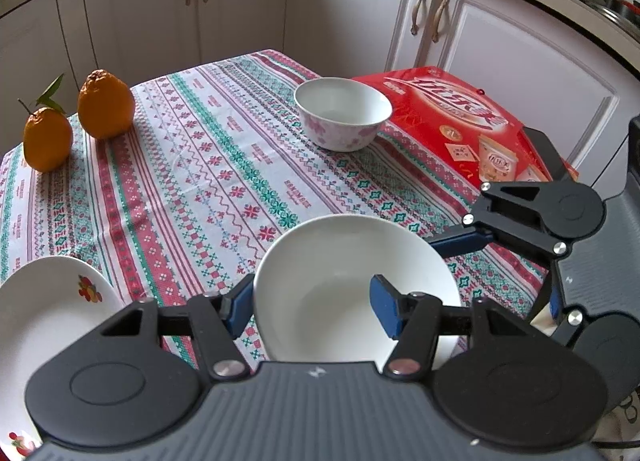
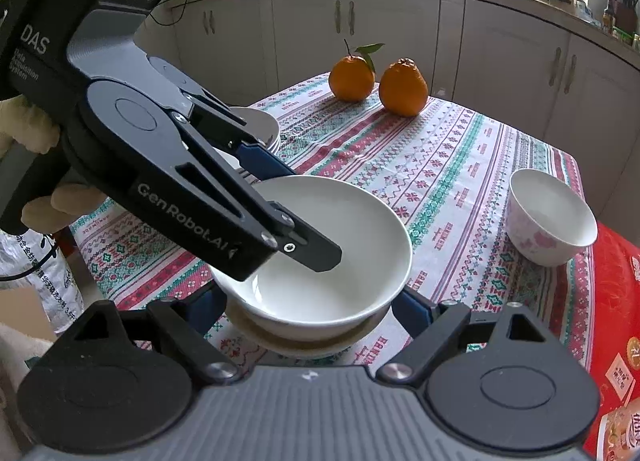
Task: Organize plates and bowls
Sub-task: 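Open the left tool and release the bowl onto the bowl stack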
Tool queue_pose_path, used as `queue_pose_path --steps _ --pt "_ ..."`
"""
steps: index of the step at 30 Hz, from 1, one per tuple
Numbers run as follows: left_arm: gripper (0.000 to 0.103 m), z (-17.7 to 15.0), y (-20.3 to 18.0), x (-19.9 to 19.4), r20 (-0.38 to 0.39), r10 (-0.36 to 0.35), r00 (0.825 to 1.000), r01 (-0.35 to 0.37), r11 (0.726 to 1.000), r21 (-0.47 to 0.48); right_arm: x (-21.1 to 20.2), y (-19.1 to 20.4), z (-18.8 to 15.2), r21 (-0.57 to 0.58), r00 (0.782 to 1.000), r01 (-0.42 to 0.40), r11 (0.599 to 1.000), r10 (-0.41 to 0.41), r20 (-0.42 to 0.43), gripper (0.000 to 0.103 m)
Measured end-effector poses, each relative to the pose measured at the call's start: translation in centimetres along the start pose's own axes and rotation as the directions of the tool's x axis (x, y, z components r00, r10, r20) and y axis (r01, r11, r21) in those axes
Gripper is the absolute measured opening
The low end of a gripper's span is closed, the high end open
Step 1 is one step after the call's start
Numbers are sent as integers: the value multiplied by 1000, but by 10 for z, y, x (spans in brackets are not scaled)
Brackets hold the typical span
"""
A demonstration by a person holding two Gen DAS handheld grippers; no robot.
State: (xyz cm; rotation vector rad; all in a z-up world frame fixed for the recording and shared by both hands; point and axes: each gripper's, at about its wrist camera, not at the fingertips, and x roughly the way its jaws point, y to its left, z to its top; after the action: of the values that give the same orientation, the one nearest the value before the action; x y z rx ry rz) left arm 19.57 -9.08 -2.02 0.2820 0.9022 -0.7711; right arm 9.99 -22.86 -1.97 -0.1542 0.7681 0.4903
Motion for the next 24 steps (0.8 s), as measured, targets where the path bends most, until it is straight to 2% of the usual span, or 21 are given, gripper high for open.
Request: queue_pose_path --steps 12,16,19,21,24 --pt "60 -1 0 1 6 5 1000 -5 1000 -4 0 2 -4 -8 1000 11 1000 -10 19 93" --pt "61 -2 0 1 11 9 1000 -9 1000 -4 -4 2 -5 -16 999 12 1000 -11 44 103" --pt "62 -3 1 -2 12 20 1000 -20 1000 2 -10 3 -3 -16 998 15 1000 -14 55 103" --pt "67 -3 2 -6 21 31 999 -31 1000 5 -15 3 -3 -17 998 3 1000 -2 68 103" --pt "68 -1 7 -11 30 44 999 -44 999 -1 -21 5 -2 -17 995 -30 999 32 94 103"
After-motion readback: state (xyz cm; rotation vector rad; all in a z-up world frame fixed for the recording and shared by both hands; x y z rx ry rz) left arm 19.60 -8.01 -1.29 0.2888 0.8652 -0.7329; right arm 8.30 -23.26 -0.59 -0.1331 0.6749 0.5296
